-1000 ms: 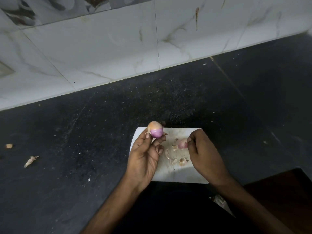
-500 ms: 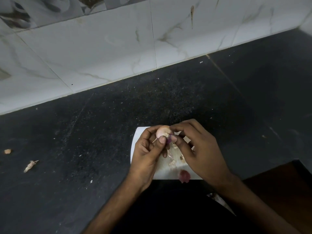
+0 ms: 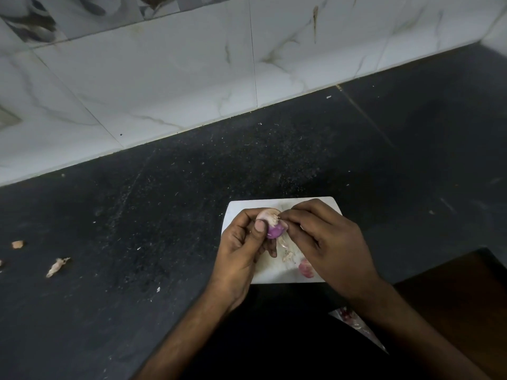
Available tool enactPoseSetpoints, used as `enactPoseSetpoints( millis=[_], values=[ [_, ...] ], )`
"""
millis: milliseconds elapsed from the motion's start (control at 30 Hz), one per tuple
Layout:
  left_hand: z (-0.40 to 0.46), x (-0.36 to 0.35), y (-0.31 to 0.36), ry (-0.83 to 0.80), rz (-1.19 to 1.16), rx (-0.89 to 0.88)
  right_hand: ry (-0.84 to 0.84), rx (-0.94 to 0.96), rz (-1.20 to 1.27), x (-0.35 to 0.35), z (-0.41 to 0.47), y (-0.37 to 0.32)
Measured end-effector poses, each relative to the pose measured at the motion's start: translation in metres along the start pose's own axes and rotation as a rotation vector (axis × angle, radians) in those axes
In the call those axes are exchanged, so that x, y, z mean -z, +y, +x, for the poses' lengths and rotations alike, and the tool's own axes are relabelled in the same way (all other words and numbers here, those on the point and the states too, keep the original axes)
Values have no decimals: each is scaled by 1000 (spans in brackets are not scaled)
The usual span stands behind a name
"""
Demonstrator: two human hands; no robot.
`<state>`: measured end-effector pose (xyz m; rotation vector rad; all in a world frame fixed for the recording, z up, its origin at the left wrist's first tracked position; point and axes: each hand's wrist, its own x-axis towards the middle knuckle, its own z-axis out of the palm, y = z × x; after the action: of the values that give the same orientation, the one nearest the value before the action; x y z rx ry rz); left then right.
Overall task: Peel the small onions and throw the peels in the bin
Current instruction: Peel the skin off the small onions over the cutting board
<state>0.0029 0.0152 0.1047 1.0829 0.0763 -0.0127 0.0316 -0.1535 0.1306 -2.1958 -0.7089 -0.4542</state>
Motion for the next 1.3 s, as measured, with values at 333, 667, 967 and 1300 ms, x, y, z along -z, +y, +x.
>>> enactPoseSetpoints(
  millis=[333,667,967,1300],
  values=[
    [1,-10,-7,-22,43,-28,51,102,-259,10,-3,3],
    [7,-27,-9,-38,62,-8,53,-216,-52,17,1,19],
    [11,-22,-8,15,-2,-9,-105,-332,-64,11,-1,43],
    [1,-19,-17,58,103,-26,-31,-204,-8,15,-4,13]
  ],
)
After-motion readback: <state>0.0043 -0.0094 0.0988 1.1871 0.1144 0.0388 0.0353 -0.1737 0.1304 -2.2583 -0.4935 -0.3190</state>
